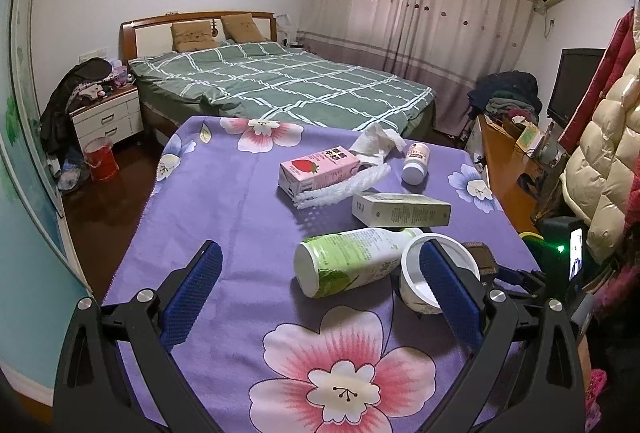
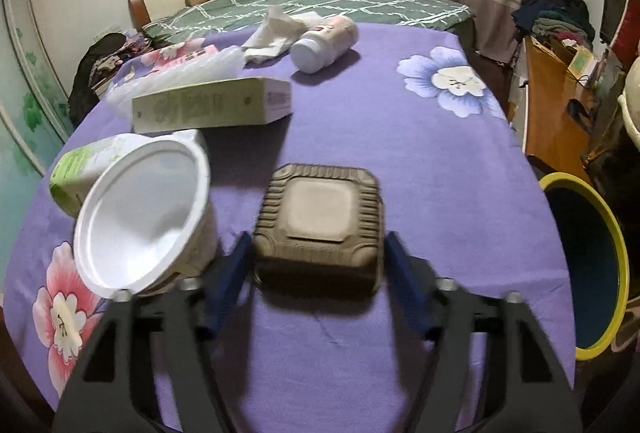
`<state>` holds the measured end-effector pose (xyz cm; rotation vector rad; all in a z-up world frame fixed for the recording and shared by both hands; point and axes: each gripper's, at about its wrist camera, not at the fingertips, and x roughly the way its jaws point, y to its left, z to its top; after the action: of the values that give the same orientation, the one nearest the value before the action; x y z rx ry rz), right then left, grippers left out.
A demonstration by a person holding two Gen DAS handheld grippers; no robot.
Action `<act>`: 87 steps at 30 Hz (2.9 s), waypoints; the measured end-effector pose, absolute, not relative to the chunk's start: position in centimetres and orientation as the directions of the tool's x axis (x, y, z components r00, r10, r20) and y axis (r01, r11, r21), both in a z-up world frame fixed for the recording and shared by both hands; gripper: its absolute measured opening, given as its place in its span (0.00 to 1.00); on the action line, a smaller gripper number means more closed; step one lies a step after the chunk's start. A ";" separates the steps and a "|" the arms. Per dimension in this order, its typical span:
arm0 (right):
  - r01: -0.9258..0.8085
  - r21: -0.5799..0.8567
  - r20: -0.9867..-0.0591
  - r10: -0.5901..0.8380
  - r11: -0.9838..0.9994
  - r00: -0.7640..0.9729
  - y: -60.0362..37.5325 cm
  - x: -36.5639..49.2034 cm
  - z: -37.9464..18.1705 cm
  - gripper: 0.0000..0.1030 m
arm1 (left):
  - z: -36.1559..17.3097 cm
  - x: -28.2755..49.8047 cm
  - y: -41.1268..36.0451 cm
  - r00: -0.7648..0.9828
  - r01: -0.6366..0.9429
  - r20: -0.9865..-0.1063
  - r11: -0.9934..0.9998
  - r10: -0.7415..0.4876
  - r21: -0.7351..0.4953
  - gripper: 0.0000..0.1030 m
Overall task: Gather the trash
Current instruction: 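Carry the brown tray into the bin with the right gripper while the left gripper approaches the white yogurt cup, then grasp the white yogurt cup with the left gripper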
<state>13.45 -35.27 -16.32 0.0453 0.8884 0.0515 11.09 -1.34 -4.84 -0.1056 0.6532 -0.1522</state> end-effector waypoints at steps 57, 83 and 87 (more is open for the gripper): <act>0.452 0.143 -0.741 -0.208 0.881 0.639 -57.7 7.7 -15.4 0.63 | -11.1 11.6 -14.3 0.587 0.375 -0.743 0.922 -0.321 -0.102 0.95; 0.439 0.163 -0.745 -0.182 0.884 0.641 -57.8 7.8 -16.0 0.63 | -14.5 17.2 -17.3 0.617 0.328 -0.756 0.945 -0.220 -0.007 0.90; 0.439 0.163 -0.745 -0.182 0.884 0.642 -57.8 7.8 -16.0 0.63 | -14.7 17.8 -17.6 0.609 0.333 -0.760 0.943 -0.227 -0.015 0.82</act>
<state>7.80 -57.81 -15.95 0.3464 0.8006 -0.3617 17.81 -17.59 -14.68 0.1322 0.8577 -0.3243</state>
